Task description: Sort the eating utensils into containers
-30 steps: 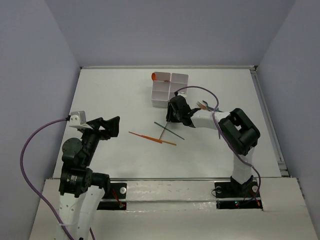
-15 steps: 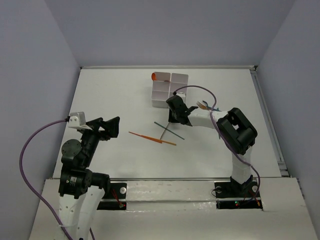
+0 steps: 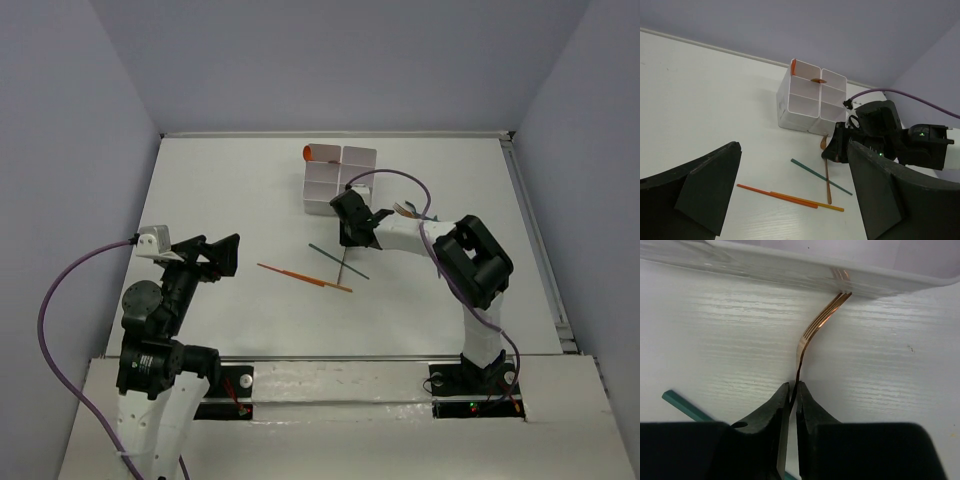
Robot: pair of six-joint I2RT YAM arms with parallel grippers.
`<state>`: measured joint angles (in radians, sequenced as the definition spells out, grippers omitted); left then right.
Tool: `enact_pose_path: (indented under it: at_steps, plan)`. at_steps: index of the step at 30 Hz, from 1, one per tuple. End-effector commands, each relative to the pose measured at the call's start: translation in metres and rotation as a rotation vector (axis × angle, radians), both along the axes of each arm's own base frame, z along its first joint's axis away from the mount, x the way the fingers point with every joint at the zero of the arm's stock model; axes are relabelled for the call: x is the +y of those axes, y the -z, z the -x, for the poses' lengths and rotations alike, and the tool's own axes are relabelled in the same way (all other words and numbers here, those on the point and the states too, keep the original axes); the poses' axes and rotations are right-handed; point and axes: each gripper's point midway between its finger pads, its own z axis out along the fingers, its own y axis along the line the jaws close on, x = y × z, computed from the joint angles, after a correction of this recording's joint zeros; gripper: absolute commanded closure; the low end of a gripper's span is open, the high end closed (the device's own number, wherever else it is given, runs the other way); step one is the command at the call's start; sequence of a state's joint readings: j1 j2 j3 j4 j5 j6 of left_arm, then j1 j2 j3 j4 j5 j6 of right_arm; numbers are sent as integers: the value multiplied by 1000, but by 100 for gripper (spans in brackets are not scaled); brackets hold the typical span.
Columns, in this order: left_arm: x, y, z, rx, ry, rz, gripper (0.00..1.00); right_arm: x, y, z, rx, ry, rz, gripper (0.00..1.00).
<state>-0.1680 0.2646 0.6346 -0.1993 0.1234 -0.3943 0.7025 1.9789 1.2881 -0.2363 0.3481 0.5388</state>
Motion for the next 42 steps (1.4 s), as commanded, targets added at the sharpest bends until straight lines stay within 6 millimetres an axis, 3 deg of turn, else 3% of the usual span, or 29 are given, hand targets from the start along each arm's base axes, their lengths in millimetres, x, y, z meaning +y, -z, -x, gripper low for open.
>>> enact_pose_path:
  at_steps: [1, 7, 10, 11, 13, 19, 23, 27, 28, 29, 32, 33, 36, 37, 38, 42]
  plan:
    - [-1, -14, 1, -62, 7, 3, 1, -9, 13, 8, 39, 4, 76, 91]
    - [-1, -14, 1, -62, 9, 2, 1, -9, 3, 6, -2, 18, 42, 93]
    - [-1, -13, 1, -58, 9, 2, 1, -7, -16, 1, -73, 25, -11, 93]
    - [-1, -13, 0, -56, 9, 1, 1, -4, -36, -2, -119, 23, -48, 93]
    - [-2, -12, 0, -53, 10, -1, 1, -2, -55, -4, -177, 17, -100, 93]
    - [-5, -11, -1, -46, 22, -2, 1, 3, -158, -13, -435, -26, -248, 93]
    - [-5, -10, -2, -40, 24, -5, 1, -8, -214, -30, -619, -11, -204, 93]
    - [-8, -7, -4, -29, 35, -8, 1, -21, -272, -62, -835, 35, -171, 93]
    - [-8, -6, -4, -27, 35, -8, 1, -19, -272, -73, -853, 34, -158, 93]
    - [-8, -6, -4, -23, 35, -9, 1, -28, -296, -87, -929, 58, -149, 93]
    - [-10, -4, -5, -14, 42, -7, 1, -32, -319, -117, -1006, 77, -155, 93]
    - [-10, -3, -5, -11, 42, -8, 1, -42, -324, -127, -1028, 98, -152, 93]
    - [-10, -3, -5, -13, 41, -7, 1, -44, -327, -153, -1085, 116, -148, 93]
    - [-10, -3, -5, -13, 42, -8, 1, -41, -341, -158, -1119, 117, -164, 93]
    - [-10, -3, -5, -11, 42, -8, 1, -43, -341, -172, -1140, 131, -167, 93]
    - [-11, -2, -6, -8, 47, -12, 1, -53, -334, -198, -1164, 142, -125, 93]
